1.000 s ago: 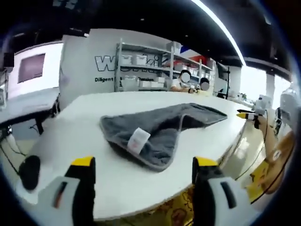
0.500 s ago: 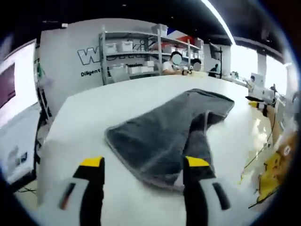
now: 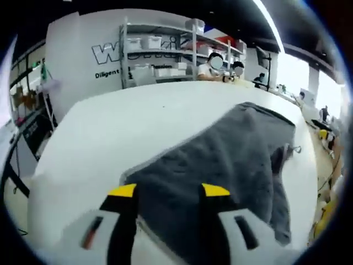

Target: Fold the towel on the table until its edges align and the towel forms a compact rectangular stack.

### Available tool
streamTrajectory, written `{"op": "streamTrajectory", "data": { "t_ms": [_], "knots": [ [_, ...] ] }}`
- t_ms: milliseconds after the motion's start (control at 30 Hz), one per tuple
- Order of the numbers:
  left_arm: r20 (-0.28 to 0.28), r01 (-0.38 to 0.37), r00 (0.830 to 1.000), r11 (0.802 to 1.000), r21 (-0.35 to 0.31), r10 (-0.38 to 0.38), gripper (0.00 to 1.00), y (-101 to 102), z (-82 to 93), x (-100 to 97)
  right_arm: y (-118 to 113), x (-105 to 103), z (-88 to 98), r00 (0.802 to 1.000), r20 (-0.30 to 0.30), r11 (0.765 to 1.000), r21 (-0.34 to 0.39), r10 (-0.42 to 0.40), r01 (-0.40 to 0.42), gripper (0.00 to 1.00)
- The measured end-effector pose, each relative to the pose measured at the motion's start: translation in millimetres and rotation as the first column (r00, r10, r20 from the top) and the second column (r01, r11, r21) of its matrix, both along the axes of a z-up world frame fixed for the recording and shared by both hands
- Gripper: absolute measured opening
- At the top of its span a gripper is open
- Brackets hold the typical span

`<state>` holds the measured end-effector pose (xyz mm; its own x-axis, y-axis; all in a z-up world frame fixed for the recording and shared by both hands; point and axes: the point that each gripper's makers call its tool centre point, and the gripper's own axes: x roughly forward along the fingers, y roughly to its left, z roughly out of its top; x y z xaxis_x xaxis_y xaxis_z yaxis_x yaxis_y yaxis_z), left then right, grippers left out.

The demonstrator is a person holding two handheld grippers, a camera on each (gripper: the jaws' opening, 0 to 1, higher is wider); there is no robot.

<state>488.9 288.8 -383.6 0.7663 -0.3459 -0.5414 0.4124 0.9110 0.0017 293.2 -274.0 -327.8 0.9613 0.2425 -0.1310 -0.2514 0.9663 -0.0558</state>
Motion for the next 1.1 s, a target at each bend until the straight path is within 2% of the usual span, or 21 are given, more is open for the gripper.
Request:
{"op": "streamTrajectory", "data": {
  "t_ms": [133, 267, 367, 400, 433, 567, 700, 767, 867, 1000, 1100],
  "knots": [
    [-0.027, -0.032, 0.999, 0.999, -0.040, 0.031, 0.41, 4, -8.2, 9.9, 1, -1, 0.0, 1.000, 0.004, 1.000, -0.002, 0.003, -0.003, 0.91],
    [-0.074, -0.078, 0.994, 0.997, -0.021, 0.076, 0.37, 14, -24.3, 17.7, 0, -1, -1.0, 1.000, 0.005, 1.000, 0.000, -0.003, 0.003, 0.90],
    [-0.070, -0.099, 0.993, 0.995, -0.032, 0.097, 0.32, 16, -23.2, 21.7, -1, 0, -2.2, 1.000, 0.002, 1.000, -0.004, -0.005, 0.005, 0.90],
    [-0.068, -0.106, 0.992, 0.994, -0.019, 0.105, 0.30, 17, -23.7, 22.9, -1, 0, -2.4, 1.000, 0.001, 1.000, -0.002, -0.006, 0.006, 0.90],
    [-0.056, -0.102, 0.993, 0.994, 0.029, 0.104, 0.28, 20, -24.5, 24.1, -1, 0, -2.5, 1.000, 0.001, 1.000, -0.001, -0.006, 0.006, 0.90],
    [-0.053, -0.091, 0.994, 0.994, 0.063, 0.094, 0.25, 16, -24.2, 24.1, -1, 0, -2.8, 1.000, 0.004, 1.000, 0.003, -0.005, 0.005, 0.90],
    [-0.055, -0.070, 0.996, 0.993, 0.096, 0.075, 0.10, 12, -24.1, 24.7, -1, 1, -5.3, 1.000, 0.000, 1.000, 0.008, -0.003, 0.003, 0.89],
    [-0.071, -0.067, 0.995, 0.989, 0.129, 0.076, 0.07, 13, -23.6, 25.5, 0, 0, -6.4, 1.000, -0.005, 1.000, 0.008, 0.000, 0.000, 0.89],
    [-0.084, -0.071, 0.993, 0.987, 0.143, 0.084, 0.06, 13, -17.3, 29.5, 0, -2, -6.5, 1.000, -0.004, 1.000, 0.008, 0.000, 0.000, 0.89],
    [-0.019, -0.113, 0.993, 0.984, 0.139, 0.117, 0.05, 19, 5.6, 46.1, -4, -5, -6.3, 1.000, -0.002, 1.000, 0.007, -0.015, 0.015, 0.88],
    [0.018, -0.133, 0.991, 0.976, 0.170, 0.132, 0.05, 25, 18.6, 59.2, -7, -6, -7.2, 1.000, -0.003, 1.000, 0.006, -0.027, 0.027, 0.88]
  ]
}}
